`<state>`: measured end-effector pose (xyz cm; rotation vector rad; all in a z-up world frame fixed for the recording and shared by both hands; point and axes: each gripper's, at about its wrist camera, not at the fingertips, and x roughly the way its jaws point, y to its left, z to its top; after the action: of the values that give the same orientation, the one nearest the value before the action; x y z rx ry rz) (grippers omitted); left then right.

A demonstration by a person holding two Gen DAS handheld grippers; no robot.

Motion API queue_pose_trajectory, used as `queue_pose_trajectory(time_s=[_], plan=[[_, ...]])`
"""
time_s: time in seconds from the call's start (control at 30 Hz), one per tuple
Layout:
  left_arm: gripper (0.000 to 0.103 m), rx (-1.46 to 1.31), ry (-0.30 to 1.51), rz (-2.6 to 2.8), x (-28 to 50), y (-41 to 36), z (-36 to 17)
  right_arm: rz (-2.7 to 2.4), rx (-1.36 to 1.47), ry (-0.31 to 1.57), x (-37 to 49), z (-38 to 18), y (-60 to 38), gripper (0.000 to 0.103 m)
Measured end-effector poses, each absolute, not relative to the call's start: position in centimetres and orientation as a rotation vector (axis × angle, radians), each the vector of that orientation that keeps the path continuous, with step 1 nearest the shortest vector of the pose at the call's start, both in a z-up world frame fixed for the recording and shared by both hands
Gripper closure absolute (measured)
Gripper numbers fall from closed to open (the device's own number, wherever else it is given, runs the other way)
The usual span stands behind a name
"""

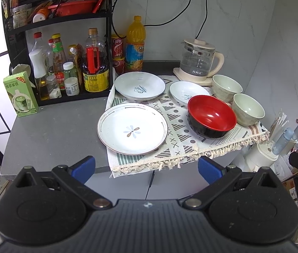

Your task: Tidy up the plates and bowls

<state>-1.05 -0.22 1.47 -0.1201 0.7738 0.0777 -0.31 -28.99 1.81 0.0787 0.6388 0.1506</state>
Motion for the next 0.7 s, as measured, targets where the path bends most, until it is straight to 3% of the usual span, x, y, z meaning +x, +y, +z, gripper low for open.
queue_pose_trajectory(time_s=[0.7], plan=[[0.001, -0.122, 0.833, 0.087, 9.0, -2.9, -0.8, 0.092, 0.093, 0.703, 7.8, -0.9, -31.6, 0.0]])
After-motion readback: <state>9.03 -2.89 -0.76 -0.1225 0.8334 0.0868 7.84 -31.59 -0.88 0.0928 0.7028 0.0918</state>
